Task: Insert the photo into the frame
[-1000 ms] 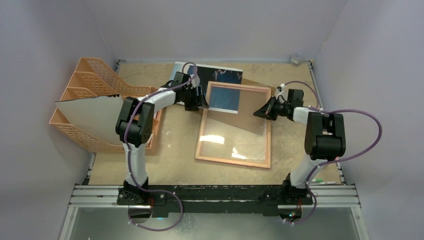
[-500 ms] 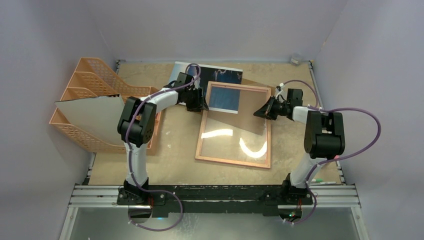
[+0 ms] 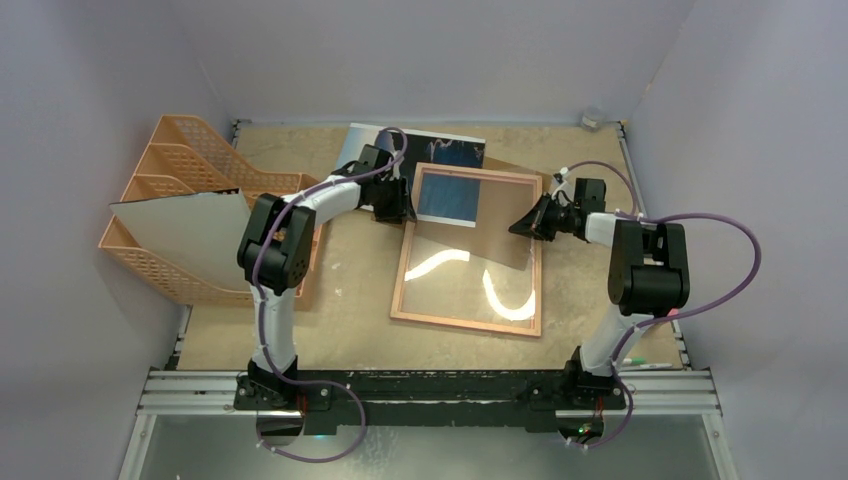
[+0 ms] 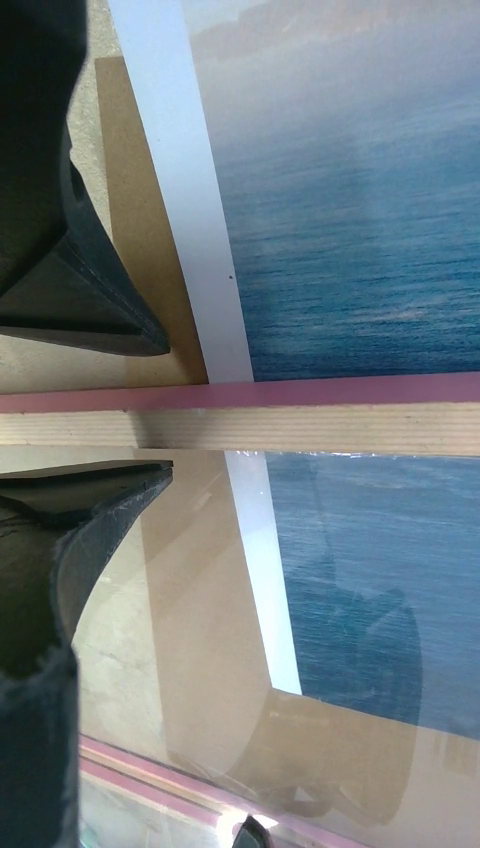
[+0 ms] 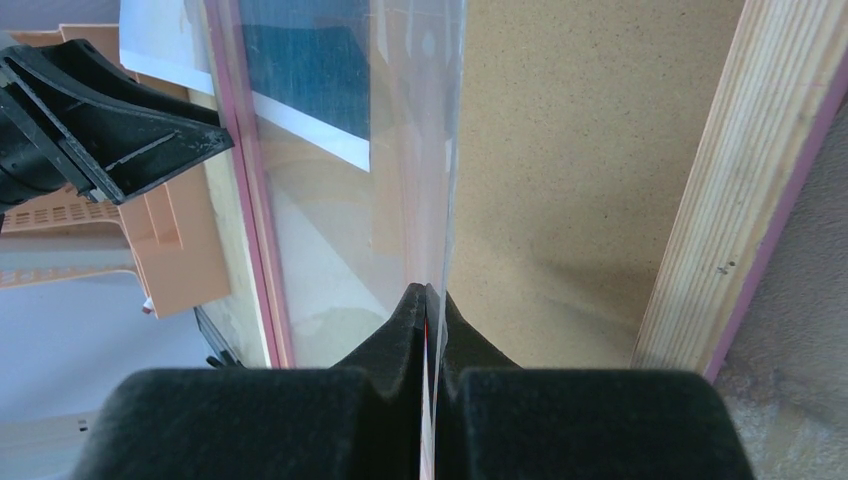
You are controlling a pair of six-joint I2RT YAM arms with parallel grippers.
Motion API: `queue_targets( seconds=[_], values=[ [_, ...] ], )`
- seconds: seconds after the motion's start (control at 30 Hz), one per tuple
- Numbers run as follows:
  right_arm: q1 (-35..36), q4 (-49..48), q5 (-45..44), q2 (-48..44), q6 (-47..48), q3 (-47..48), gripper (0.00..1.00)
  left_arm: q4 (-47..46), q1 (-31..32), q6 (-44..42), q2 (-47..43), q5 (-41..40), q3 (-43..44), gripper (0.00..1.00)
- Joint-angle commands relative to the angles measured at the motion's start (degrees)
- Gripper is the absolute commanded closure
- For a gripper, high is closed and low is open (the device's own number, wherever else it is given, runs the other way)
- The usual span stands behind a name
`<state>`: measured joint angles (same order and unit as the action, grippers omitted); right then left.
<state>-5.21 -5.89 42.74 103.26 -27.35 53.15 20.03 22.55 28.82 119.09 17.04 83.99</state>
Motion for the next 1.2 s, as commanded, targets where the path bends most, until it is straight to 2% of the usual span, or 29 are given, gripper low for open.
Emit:
queue_targets(
  seconds=[0.0, 0.23, 0.37, 0.43, 0.6, 0.8, 0.97, 1.07, 1.17],
  values=[
    [0.0, -1.3, -1.8, 0.6, 0.6, 0.5, 1.0, 2.0, 0.6, -1.7, 1.4, -2.7, 1.4, 0.55],
    [-0.1, -2.8, -0.7, 0.0, -1.1, -1.7, 1.0, 1.9, 0.7, -1.6, 1.3, -2.5, 1.4, 0.57],
    [0.0, -3.9, 0.5, -0.8, -1.8, -2.9, 0.75, 1.8, 0.7, -1.2, 0.9, -2.2, 1.4, 0.57],
    [0.0, -5.1, 1.5, -1.4, -2.4, -3.7, 0.66, 1.7, 0.7, -0.8, 0.5, -1.9, 1.4, 0.57],
    [-0.1, -8.2, 4.5, -2.3, -3.9, -5.9, 0.6, 0.6, 0.6, 0.8, -0.8, -0.2, 1.0, 0.56],
    [0.0, -8.1, 3.5, -3.3, -4.4, -7.6, 0.53, 0.0, 0.6, 1.8, -1.9, -0.8, 0.9, 0.56],
    [-0.1, -6.7, 1.1, -4.3, -5.3, -7.8, 0.54, -0.1, 0.6, 2.0, -2.0, -2.0, 0.4, 0.57],
    [-0.1, -6.4, 0.4, -4.5, -6.3, -7.9, 0.72, -0.3, 0.6, 2.1, -1.9, -2.3, 0.2, 0.59],
    [-0.1, -6.1, -0.2, -3.8, -6.8, -7.9, 0.78, -0.3, 0.6, 2.3, -1.8, -2.6, 0.0, 0.6]
  ],
)
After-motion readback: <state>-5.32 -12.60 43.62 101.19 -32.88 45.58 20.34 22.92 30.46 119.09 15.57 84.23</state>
